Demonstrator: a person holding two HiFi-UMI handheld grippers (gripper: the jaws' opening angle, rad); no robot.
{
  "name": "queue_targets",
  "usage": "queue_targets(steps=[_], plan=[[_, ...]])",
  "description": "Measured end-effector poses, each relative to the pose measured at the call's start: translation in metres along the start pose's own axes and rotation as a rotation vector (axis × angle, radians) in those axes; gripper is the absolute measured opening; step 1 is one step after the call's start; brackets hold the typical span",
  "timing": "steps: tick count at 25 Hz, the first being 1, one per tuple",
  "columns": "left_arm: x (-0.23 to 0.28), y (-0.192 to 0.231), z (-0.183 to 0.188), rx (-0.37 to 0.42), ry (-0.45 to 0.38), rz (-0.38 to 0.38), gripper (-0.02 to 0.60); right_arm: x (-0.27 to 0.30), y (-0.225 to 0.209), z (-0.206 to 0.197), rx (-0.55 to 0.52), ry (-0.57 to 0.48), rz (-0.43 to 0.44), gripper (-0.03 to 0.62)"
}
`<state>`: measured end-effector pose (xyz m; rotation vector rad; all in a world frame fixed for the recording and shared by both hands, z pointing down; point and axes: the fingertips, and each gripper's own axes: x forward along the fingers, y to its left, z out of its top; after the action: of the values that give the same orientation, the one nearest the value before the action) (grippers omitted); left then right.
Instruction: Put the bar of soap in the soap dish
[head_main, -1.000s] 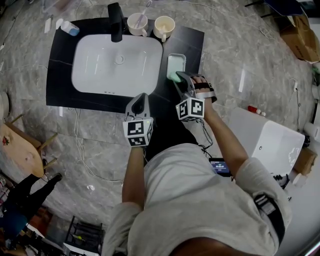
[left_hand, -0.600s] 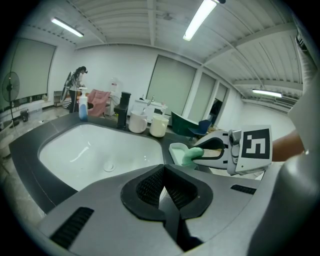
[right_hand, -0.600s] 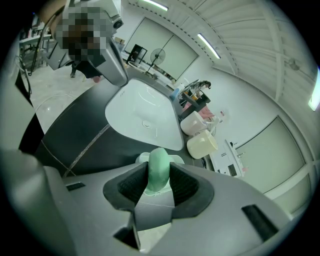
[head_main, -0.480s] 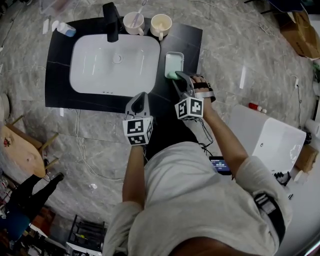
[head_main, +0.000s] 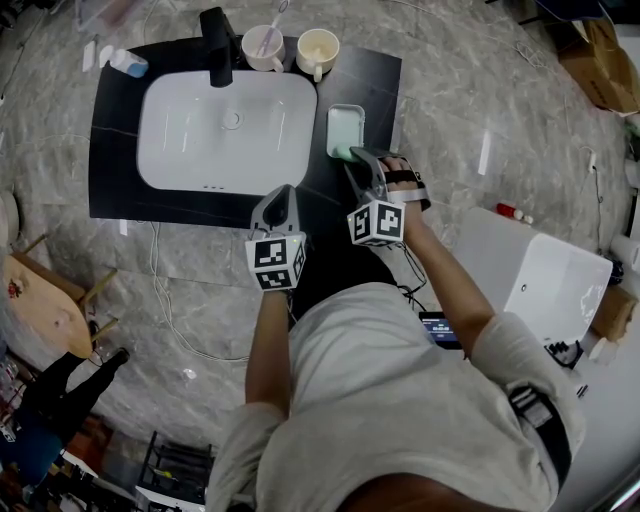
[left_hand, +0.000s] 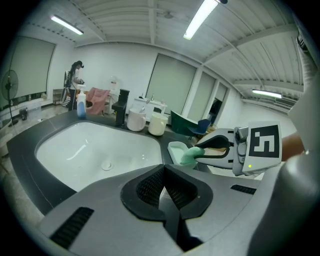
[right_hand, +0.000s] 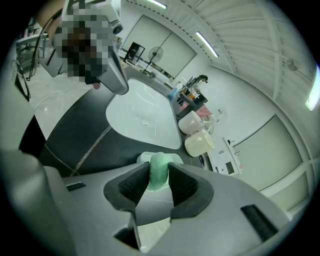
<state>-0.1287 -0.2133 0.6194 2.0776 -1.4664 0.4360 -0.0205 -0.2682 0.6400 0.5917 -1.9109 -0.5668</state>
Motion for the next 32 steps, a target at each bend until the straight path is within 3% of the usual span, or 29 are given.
queue_targets(steps=[5, 15, 32], plan=[[0.001, 0.0, 0.001, -0.002, 0.0, 0.001, 0.017, 0.001, -0.004, 0.0, 0.021, -0.001, 0.015, 0.121], [0.005, 0.002, 0.003, -0.015, -0.001, 0.01, 0.018, 0.015, -0.018, -0.003, -0.075, 0.001, -0.016, 0.121], [0.006, 0.002, -0.002, -0.027, 0.017, 0.017, 0.017, 0.037, -0.026, -0.014, -0.122, -0.015, -0.032, 0.13]])
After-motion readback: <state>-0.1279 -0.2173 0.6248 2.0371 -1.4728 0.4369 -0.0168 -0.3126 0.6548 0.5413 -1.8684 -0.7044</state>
